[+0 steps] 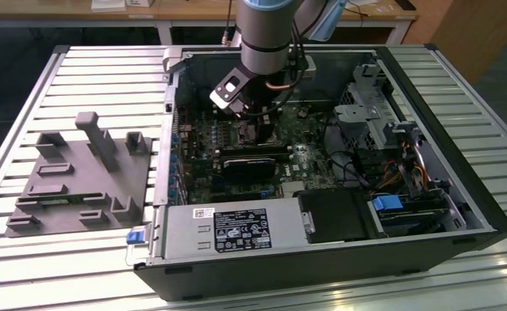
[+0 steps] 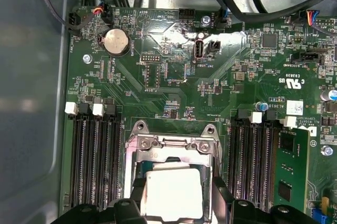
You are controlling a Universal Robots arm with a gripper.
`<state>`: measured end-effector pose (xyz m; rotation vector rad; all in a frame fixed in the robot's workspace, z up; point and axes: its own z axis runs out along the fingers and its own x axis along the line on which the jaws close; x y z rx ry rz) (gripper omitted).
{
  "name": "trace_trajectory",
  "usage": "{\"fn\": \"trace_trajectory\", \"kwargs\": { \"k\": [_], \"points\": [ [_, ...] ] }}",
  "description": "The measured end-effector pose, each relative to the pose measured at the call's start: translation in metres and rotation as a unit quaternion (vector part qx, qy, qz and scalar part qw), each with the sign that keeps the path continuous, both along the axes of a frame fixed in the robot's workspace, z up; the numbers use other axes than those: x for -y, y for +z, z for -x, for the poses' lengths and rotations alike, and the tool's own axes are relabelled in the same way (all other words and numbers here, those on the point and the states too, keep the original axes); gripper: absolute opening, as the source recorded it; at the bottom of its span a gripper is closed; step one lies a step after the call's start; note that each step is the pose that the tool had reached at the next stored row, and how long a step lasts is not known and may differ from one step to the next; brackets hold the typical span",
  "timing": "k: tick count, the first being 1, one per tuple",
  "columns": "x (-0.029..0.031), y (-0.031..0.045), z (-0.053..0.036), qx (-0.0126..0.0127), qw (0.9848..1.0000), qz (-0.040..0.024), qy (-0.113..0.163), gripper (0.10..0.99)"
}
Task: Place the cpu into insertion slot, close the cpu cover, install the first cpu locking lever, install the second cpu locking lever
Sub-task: 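Close the cpu cover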
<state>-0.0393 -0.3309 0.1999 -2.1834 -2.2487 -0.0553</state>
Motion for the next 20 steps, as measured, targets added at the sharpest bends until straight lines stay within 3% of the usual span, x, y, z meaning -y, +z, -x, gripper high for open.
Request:
{"fn": "trace_trajectory", "kwargs": {
  "k": [5,9,11,17,20],
  "points": [
    [-0.0027,-0.0007,0.0,-0.0001,1.0,0.0092,0.0,0.6],
    [-0.0027,-0.0007,0.0,-0.0001,1.0,0.0093,0.0,0.6],
    [-0.0027,-0.0005,0.0,-0.0001,1.0,0.0046,0.0,0.6],
    [-0.0027,0.0026,-0.0001,0.0,1.0,0.0009,0.0,0.6],
    [-0.0025,0.0026,0.0,0.0,0.9998,-0.018,0.0,0.6]
  ]
}}
